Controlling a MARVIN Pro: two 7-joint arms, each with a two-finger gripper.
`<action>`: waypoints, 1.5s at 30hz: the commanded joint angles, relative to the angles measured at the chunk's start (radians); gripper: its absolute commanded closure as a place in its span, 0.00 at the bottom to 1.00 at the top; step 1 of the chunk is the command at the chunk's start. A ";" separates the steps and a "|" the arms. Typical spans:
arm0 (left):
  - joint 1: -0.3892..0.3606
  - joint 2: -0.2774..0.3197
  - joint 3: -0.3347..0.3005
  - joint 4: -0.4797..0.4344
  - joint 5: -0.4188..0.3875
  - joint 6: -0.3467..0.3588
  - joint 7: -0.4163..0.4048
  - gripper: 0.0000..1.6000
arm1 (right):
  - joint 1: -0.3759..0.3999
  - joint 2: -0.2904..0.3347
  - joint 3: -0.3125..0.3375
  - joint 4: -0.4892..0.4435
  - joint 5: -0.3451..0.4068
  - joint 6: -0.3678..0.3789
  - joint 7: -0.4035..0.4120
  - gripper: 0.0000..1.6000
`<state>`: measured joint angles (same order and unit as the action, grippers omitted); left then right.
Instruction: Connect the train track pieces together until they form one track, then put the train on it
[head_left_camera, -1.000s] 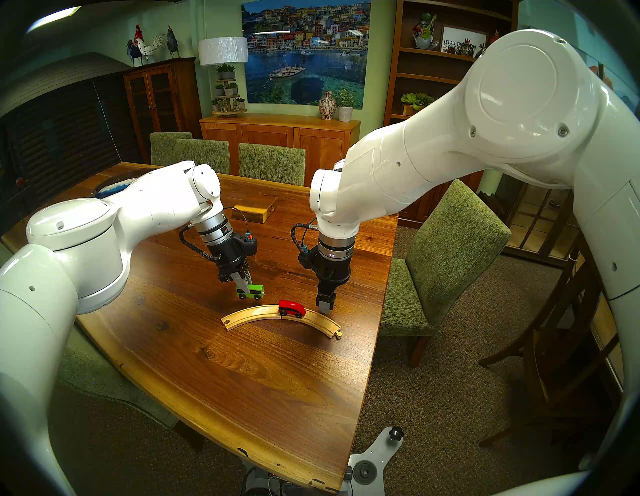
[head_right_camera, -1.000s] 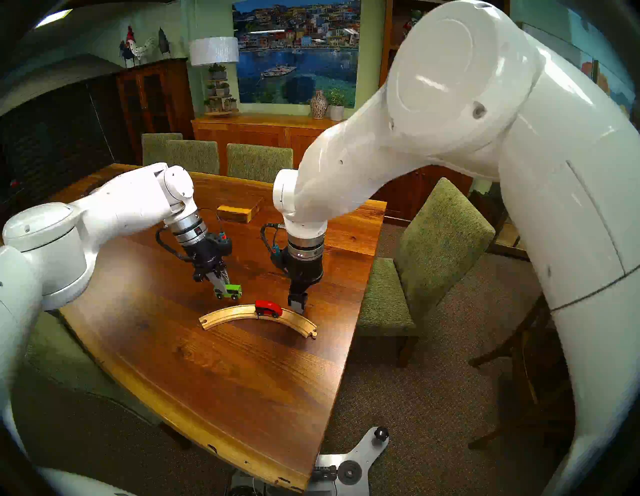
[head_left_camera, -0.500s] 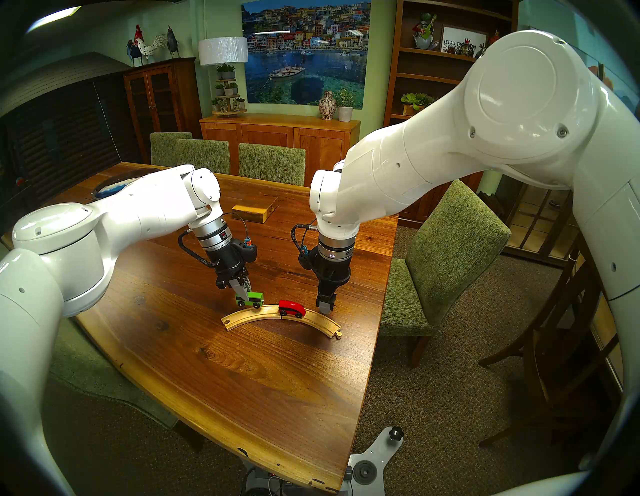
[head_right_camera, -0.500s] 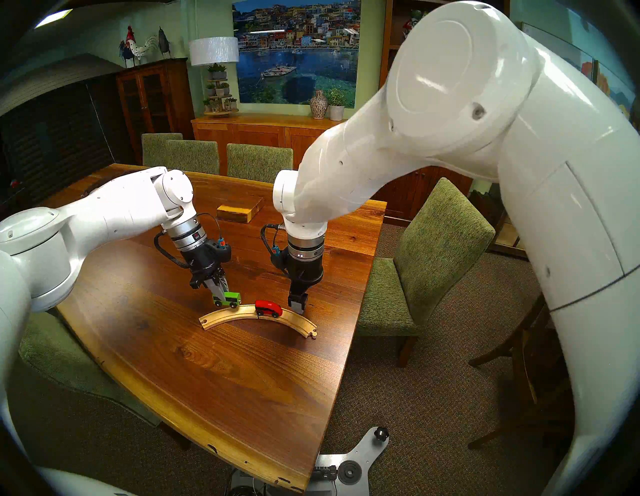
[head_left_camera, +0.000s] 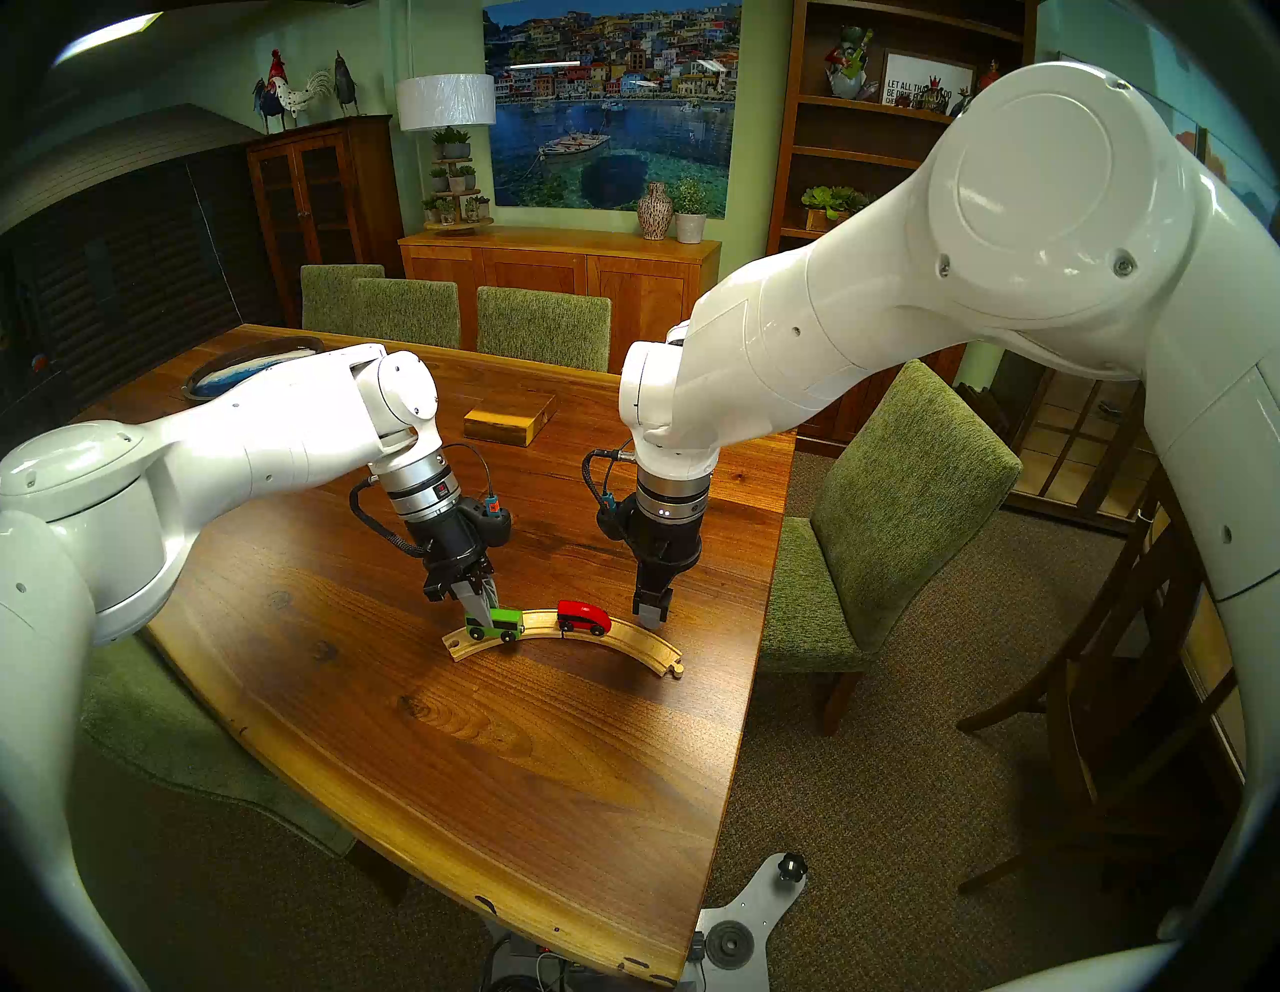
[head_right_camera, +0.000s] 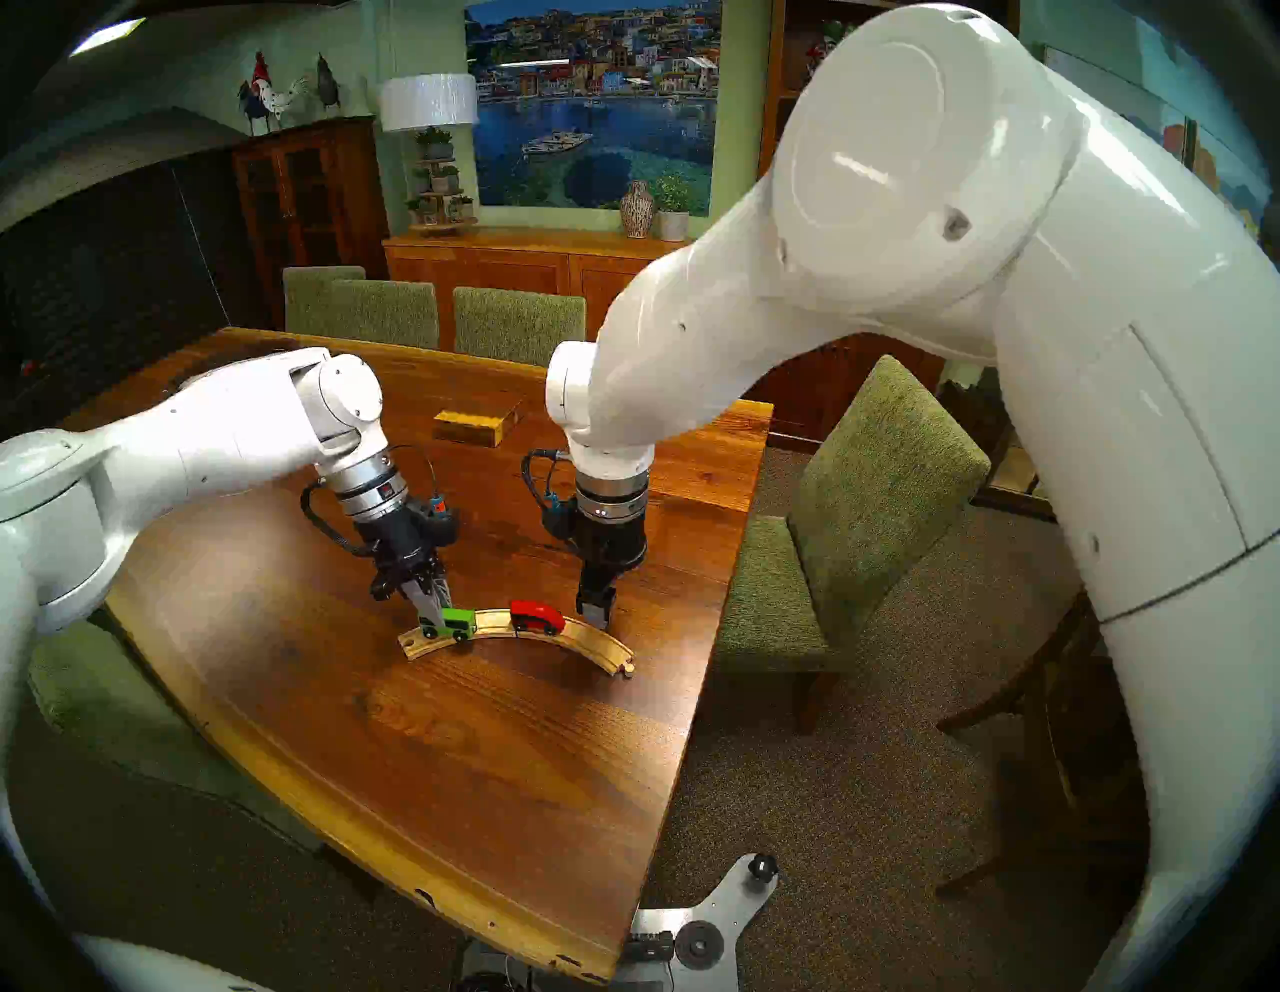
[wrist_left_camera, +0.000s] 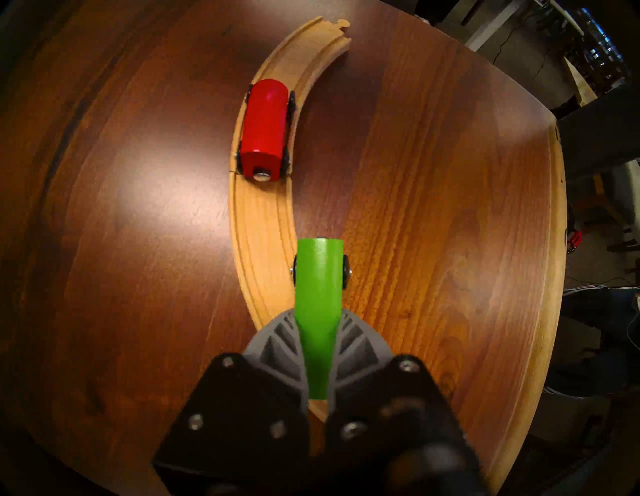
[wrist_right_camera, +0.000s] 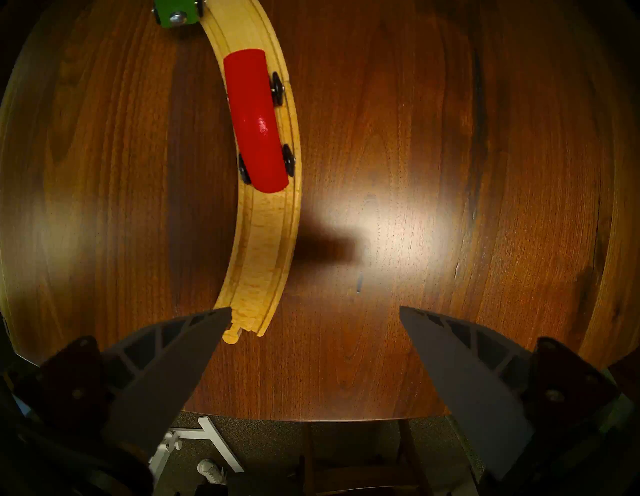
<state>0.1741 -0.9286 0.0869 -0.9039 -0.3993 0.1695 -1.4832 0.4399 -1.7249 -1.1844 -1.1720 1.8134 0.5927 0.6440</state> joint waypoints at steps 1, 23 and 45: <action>-0.048 0.073 -0.018 -0.089 -0.009 0.058 0.000 1.00 | 0.025 0.007 0.003 0.016 0.000 -0.001 -0.002 0.00; -0.077 0.223 -0.041 -0.413 0.017 0.330 0.143 1.00 | 0.027 0.009 0.005 0.020 -0.001 0.000 -0.002 0.00; -0.041 0.407 -0.079 -0.794 -0.001 0.737 0.488 1.00 | 0.033 0.013 0.010 0.021 0.000 0.002 0.000 0.00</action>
<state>0.1433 -0.5929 0.0506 -1.5965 -0.3498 0.8048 -1.0351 0.4397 -1.7237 -1.1786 -1.1670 1.8099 0.5949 0.6443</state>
